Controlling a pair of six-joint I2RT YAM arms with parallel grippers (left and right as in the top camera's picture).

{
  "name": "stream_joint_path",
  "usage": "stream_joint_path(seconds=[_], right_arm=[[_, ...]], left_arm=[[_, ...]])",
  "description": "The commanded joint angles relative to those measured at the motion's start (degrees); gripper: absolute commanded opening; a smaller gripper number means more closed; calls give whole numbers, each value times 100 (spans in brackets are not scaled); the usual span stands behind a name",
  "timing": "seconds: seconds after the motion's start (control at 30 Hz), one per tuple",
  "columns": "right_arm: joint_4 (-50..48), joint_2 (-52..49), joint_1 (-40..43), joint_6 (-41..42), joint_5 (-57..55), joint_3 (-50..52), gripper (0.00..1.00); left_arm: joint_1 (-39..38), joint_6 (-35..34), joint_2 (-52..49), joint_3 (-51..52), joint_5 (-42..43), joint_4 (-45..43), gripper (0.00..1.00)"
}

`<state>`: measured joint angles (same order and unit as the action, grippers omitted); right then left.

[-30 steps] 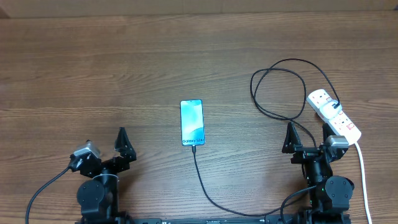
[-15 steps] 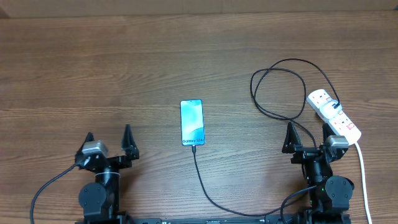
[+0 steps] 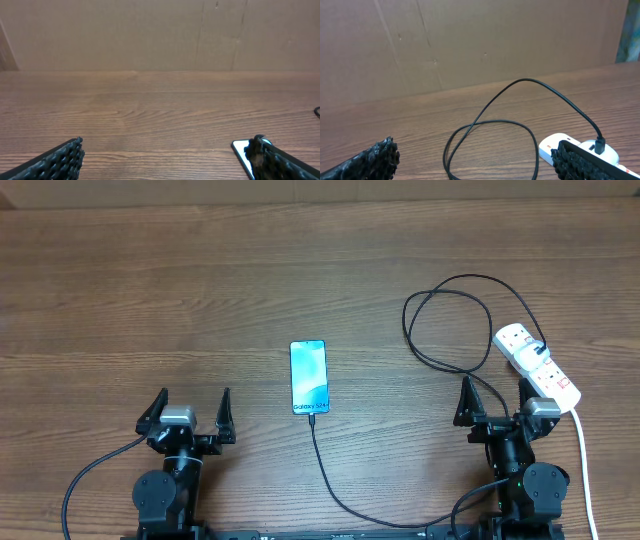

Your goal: Plug charger to phone and switch on socket

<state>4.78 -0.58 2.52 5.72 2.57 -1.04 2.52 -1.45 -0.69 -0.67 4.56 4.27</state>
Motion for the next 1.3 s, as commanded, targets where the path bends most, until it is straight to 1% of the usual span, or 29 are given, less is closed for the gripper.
stream_joint_path(seconds=[0.0,0.17,1.27], right_arm=[[-15,39,-26,-105,11,59,100],[-15,39,-26,-105,11,59,100],[-15,39,-26,-105,11,59,100]], left_arm=[[-42,157,50,39,125,-4,100],[-11,151,50,39,-33,-7,100],[55,149,44,39,-48,-7,100]])
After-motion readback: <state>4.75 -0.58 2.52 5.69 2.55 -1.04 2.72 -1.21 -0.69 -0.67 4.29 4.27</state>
